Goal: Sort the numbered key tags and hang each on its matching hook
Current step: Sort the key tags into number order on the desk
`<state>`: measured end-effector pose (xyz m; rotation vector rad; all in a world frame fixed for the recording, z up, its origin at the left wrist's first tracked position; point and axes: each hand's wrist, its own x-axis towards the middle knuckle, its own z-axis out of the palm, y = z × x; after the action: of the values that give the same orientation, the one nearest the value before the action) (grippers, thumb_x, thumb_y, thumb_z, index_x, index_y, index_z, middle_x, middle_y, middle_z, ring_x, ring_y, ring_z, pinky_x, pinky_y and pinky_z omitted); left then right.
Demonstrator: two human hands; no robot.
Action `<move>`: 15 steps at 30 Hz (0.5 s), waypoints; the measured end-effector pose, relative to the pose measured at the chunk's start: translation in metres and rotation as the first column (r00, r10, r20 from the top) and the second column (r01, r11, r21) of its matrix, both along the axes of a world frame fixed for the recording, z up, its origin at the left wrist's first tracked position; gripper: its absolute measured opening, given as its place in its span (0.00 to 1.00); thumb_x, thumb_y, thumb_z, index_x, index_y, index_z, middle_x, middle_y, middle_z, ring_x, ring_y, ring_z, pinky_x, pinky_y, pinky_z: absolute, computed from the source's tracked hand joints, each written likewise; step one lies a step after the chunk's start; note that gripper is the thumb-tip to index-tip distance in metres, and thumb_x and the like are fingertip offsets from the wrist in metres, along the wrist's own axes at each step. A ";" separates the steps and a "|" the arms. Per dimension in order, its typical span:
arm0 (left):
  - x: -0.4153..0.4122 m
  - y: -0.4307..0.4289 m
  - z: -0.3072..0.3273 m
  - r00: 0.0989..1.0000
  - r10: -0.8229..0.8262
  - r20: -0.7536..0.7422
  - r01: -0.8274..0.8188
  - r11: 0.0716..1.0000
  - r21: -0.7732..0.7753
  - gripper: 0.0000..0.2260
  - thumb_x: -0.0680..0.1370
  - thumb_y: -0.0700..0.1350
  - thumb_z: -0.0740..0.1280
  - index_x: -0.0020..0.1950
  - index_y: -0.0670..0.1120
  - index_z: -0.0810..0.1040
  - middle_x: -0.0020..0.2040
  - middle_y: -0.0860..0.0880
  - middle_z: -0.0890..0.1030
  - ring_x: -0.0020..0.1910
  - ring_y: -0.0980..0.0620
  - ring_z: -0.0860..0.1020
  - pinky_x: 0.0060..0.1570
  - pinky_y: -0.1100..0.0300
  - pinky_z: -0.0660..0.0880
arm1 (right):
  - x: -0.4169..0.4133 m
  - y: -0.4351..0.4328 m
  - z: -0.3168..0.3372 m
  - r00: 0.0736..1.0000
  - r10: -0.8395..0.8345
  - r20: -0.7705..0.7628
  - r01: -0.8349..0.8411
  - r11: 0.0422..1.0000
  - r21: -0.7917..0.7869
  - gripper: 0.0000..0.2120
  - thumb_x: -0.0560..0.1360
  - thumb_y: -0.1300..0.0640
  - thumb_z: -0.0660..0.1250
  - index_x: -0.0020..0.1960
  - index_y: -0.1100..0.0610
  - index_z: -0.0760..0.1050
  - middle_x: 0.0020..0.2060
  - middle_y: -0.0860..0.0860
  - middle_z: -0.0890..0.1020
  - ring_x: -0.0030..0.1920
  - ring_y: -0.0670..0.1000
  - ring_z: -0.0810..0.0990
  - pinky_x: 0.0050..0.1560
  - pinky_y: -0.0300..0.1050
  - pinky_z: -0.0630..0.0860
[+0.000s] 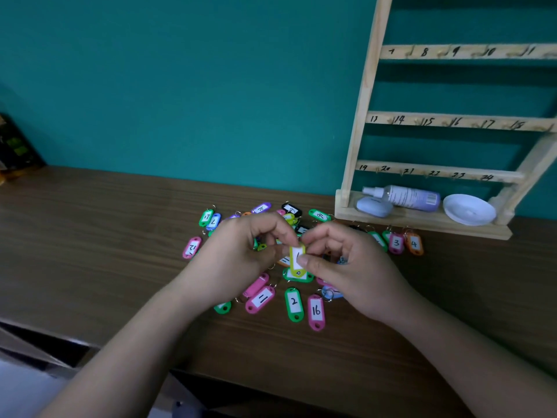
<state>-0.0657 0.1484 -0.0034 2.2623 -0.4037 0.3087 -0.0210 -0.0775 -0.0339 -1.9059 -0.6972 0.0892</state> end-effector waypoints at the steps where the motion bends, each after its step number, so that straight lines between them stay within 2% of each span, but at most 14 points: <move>1: 0.001 0.004 0.000 1.000 0.026 -0.008 -0.026 0.999 -0.024 0.12 0.79 0.37 0.75 0.51 0.55 0.84 0.45 0.58 0.85 0.46 0.52 0.82 0.49 0.61 0.76 | 0.001 -0.001 0.000 1.000 -0.007 0.010 0.007 1.000 0.007 0.10 0.79 0.53 0.77 0.56 0.41 0.82 0.46 0.43 0.88 0.45 0.46 0.87 0.51 0.55 0.84; 3: 0.005 0.014 -0.002 0.990 0.138 -0.007 -0.138 0.990 -0.013 0.11 0.79 0.40 0.75 0.54 0.56 0.81 0.47 0.58 0.86 0.47 0.54 0.83 0.51 0.59 0.77 | 0.002 -0.003 -0.001 0.999 -0.024 0.039 0.023 1.000 0.009 0.09 0.79 0.53 0.77 0.55 0.41 0.82 0.45 0.42 0.87 0.44 0.45 0.86 0.47 0.41 0.81; 5: 0.008 0.025 -0.004 0.962 0.270 -0.030 -0.266 0.959 0.098 0.10 0.79 0.44 0.74 0.55 0.58 0.78 0.47 0.61 0.85 0.44 0.57 0.82 0.46 0.62 0.76 | 0.003 -0.003 -0.001 0.998 -0.038 0.054 0.039 0.999 -0.007 0.09 0.79 0.53 0.77 0.55 0.41 0.82 0.44 0.41 0.87 0.42 0.43 0.86 0.44 0.32 0.76; 9: 0.010 0.039 -0.009 0.891 0.417 -0.182 -0.357 0.888 0.290 0.06 0.78 0.51 0.74 0.50 0.60 0.79 0.44 0.62 0.83 0.39 0.62 0.80 0.34 0.68 0.71 | 0.005 -0.002 -0.002 0.995 -0.047 0.083 0.049 0.998 -0.026 0.09 0.80 0.52 0.76 0.56 0.40 0.81 0.44 0.41 0.87 0.42 0.43 0.86 0.44 0.29 0.74; 12: 0.010 0.041 -0.012 0.867 0.432 -0.248 -0.347 0.881 0.322 0.04 0.78 0.52 0.74 0.49 0.60 0.80 0.45 0.61 0.83 0.39 0.64 0.79 0.34 0.67 0.70 | 0.004 -0.001 -0.002 0.994 -0.049 0.098 0.053 0.998 -0.039 0.09 0.80 0.52 0.76 0.56 0.40 0.81 0.44 0.39 0.87 0.43 0.41 0.86 0.45 0.29 0.74; 15: 0.011 0.038 -0.014 0.859 0.450 -0.243 -0.353 0.866 0.355 0.04 0.78 0.53 0.74 0.49 0.58 0.80 0.46 0.58 0.83 0.42 0.63 0.79 0.36 0.68 0.70 | 0.004 -0.001 -0.002 0.993 -0.057 0.101 0.062 0.997 -0.046 0.10 0.80 0.53 0.76 0.55 0.40 0.81 0.44 0.39 0.87 0.42 0.41 0.86 0.45 0.29 0.75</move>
<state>-0.0545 0.1861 -0.0177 2.6333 0.2256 0.0886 -0.0166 -0.0789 -0.0364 -1.9877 -0.7100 -0.0274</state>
